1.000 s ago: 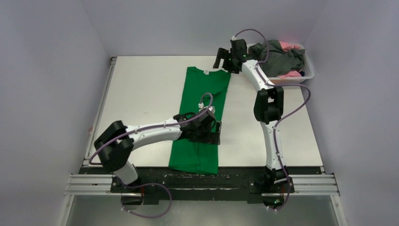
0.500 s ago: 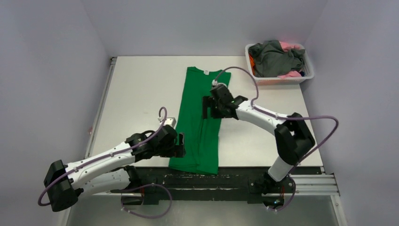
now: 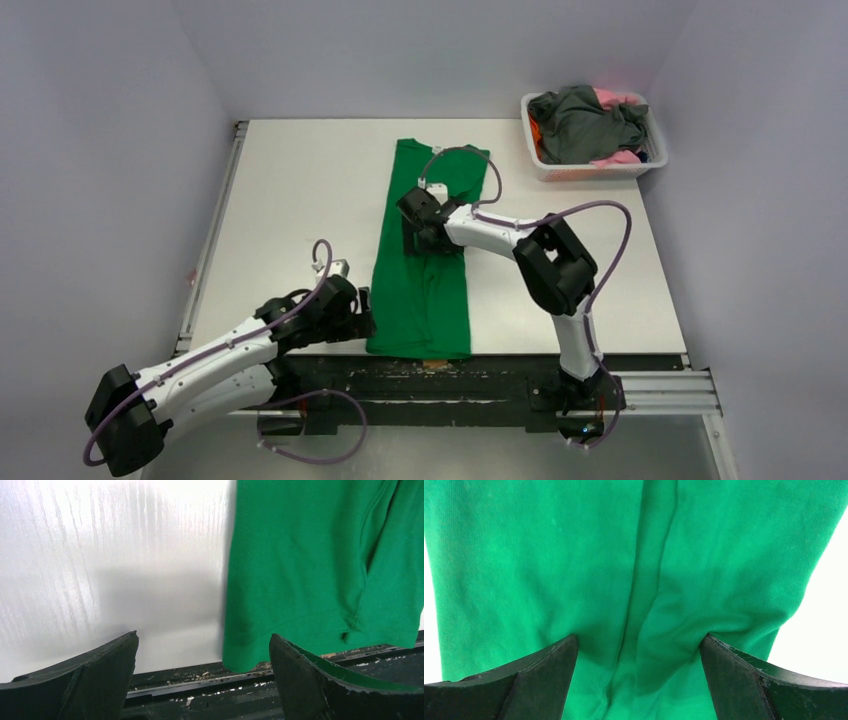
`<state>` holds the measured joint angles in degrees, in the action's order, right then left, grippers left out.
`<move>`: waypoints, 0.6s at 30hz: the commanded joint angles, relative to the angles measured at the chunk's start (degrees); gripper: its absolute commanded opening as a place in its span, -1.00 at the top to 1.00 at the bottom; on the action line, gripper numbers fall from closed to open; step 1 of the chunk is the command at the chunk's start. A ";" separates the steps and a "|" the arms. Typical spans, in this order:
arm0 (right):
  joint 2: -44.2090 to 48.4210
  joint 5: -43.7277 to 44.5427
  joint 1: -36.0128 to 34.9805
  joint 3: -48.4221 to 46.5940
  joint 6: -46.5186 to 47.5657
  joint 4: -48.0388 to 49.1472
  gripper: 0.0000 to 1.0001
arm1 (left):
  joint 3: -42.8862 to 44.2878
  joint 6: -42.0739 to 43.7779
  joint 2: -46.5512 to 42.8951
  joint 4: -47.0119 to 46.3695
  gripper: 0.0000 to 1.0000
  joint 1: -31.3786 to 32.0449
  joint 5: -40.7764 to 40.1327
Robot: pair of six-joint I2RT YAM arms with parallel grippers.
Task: Fold and stack the t-shirts
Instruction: Rotate the tshirt 90 degrees
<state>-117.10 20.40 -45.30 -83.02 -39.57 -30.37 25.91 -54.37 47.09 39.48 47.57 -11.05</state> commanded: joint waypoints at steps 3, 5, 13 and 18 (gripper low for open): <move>-11.69 2.26 5.28 -9.88 0.57 -5.03 -0.83 | 1.52 2.90 0.22 -4.57 -1.00 -2.07 1.13; -13.57 1.76 6.33 -13.42 2.76 -5.82 -0.82 | 1.84 3.50 0.83 -5.74 -1.00 -2.36 2.20; 4.24 1.60 3.27 -4.14 7.24 -2.09 -0.82 | 1.00 3.66 6.30 -13.86 -0.88 -2.43 9.06; 21.61 -4.34 2.98 15.93 3.37 6.25 -0.81 | 0.81 3.42 10.36 -16.05 -0.44 -2.48 8.65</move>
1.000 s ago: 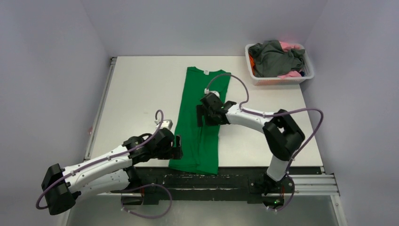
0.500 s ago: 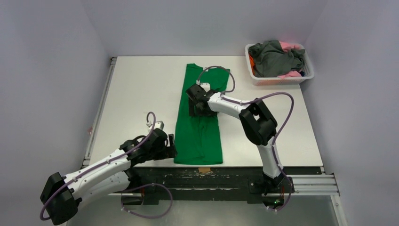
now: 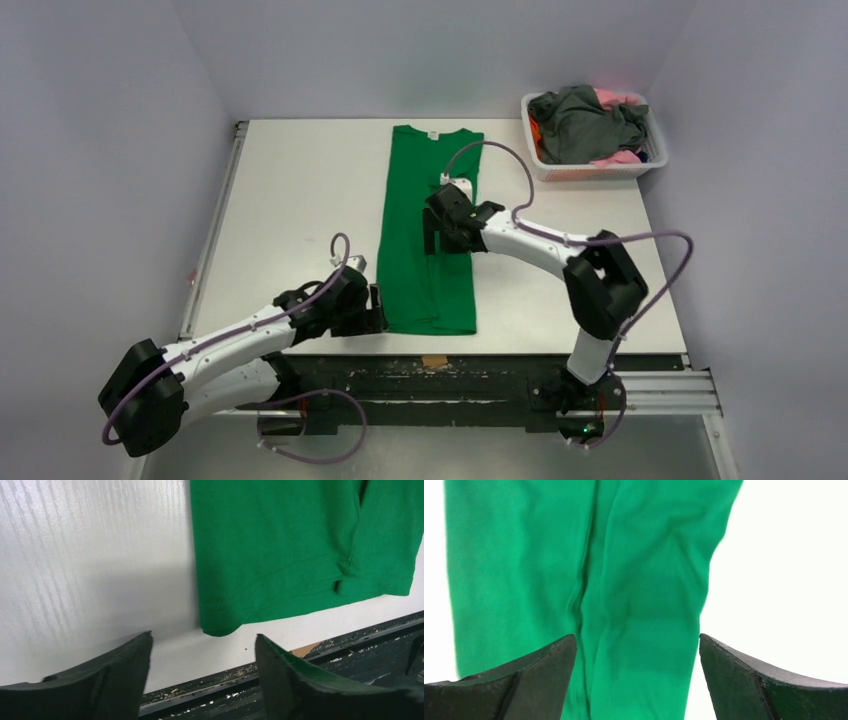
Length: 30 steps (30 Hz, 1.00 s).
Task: Fold and stack the t-shirts
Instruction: Rotate the tshirt 90 degrees, then grab the bottom of the folded rectangular tshirt with both arms
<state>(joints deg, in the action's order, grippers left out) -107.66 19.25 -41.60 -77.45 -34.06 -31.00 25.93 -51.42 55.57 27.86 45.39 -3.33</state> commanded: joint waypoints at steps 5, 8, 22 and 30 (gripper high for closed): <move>24.33 -9.18 -0.76 25.99 -6.28 11.62 -0.75 | 0.85 -0.17 5.71 -5.61 -0.08 -0.33 -1.15; 28.06 -13.38 -0.75 32.03 -7.42 11.67 -0.67 | 1.28 -0.36 8.45 -7.05 -0.02 -0.45 -1.44; 32.65 -28.91 -1.52 46.82 -11.41 16.49 0.19 | 1.40 -0.15 15.29 -10.18 1.00 -1.00 3.05; 39.02 -30.76 -3.15 50.69 -12.93 13.22 1.00 | -2.67 -1.20 7.34 -6.97 1.00 1.31 8.56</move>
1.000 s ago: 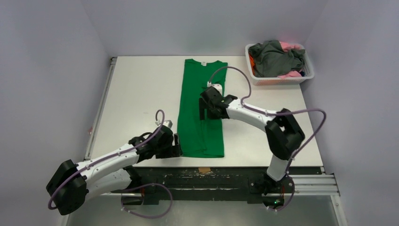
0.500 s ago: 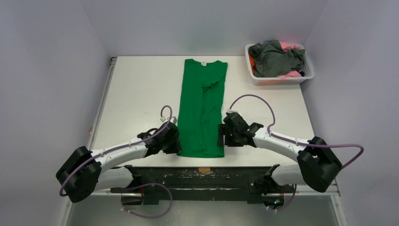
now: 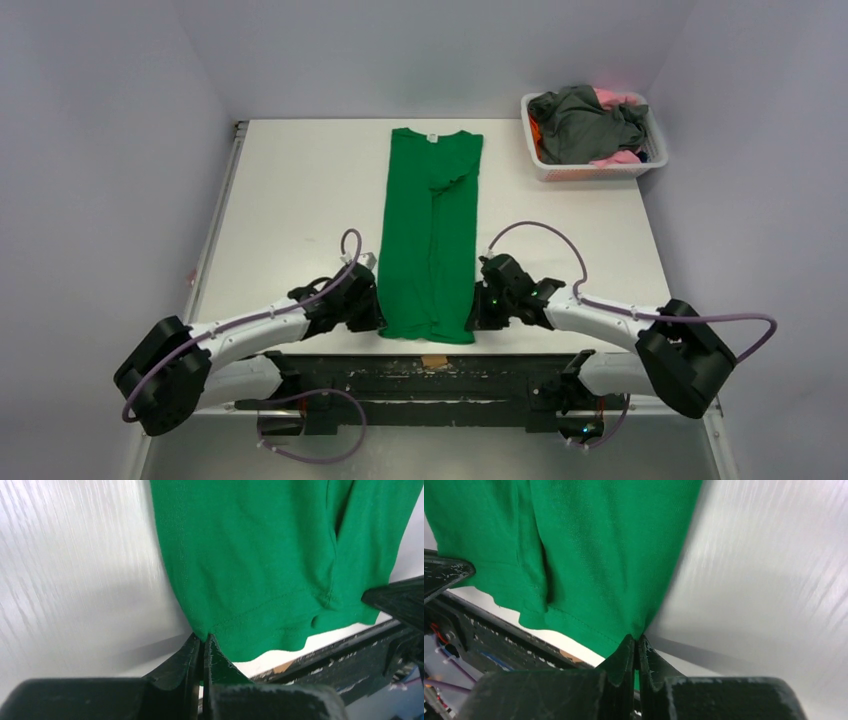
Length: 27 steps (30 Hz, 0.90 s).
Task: Fold and stack the t-shirts
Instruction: Grab the bottom of the folded rectangular tshirt with both arms, then fold the folded rectangular tshirt in 1/3 of the way
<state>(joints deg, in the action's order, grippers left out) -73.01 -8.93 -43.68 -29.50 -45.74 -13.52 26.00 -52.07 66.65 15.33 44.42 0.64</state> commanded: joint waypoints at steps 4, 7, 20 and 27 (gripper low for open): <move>13.32 -3.24 -1.24 5.29 -2.10 -10.25 1.00 | -1.63 -0.69 -10.70 14.31 1.00 8.51 0.92; 19.21 -5.08 -1.17 7.21 -3.26 -10.16 1.00 | -2.40 0.20 -14.54 12.55 1.00 8.75 4.12; 12.85 4.93 -0.31 -8.65 -3.11 -7.24 1.00 | 11.96 4.01 -3.80 4.25 1.00 -1.07 6.88; 1.25 1.05 11.12 -15.73 1.71 -0.71 1.00 | 26.15 8.84 7.44 10.02 1.00 -9.17 2.04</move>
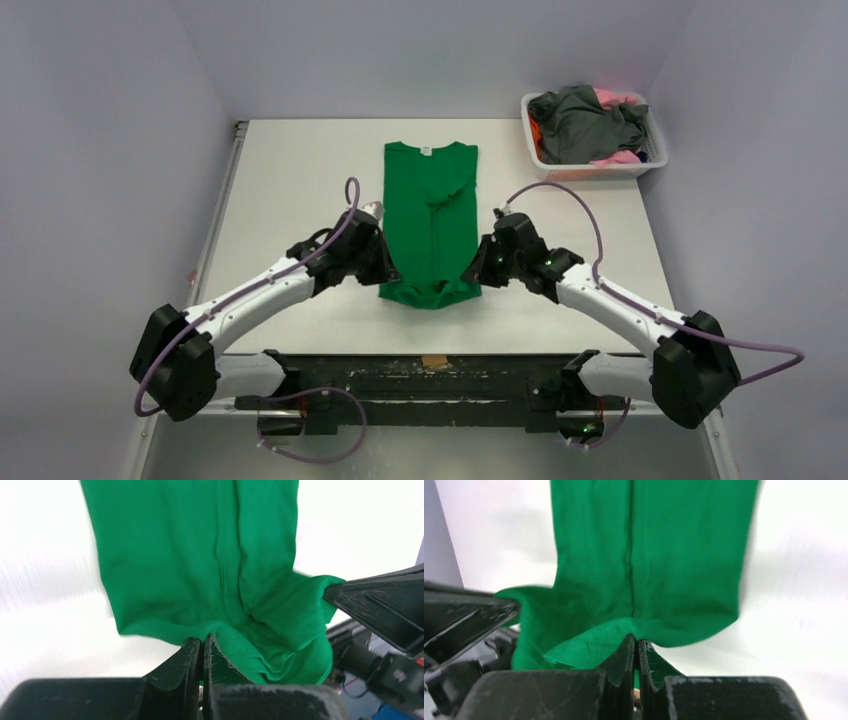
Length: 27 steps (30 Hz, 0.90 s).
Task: Fold and stack the t-shirts
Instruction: Fold the folded rectangular tshirt in 1/3 of the way
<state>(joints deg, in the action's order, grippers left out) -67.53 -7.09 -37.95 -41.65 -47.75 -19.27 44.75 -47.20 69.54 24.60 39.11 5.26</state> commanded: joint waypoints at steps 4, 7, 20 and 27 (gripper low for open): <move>-12.71 -0.95 8.89 -10.56 6.76 4.83 1.00 | 12.38 4.57 10.85 -0.66 1.00 -7.64 -2.09; -18.80 -4.77 12.50 -15.25 7.65 6.82 1.00 | 16.61 5.34 15.16 -0.30 1.00 -10.11 -1.95; -39.12 -9.36 19.78 -30.38 10.22 10.78 1.00 | 33.99 10.90 34.61 2.38 1.00 -16.70 0.53; -44.65 -6.23 21.25 -37.49 10.57 10.09 0.22 | 41.43 11.92 40.63 5.04 0.15 -18.89 0.63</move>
<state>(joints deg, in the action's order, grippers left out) -112.14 -14.94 -17.52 -73.47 -38.72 -10.04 81.84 -37.01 109.62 27.99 21.65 5.13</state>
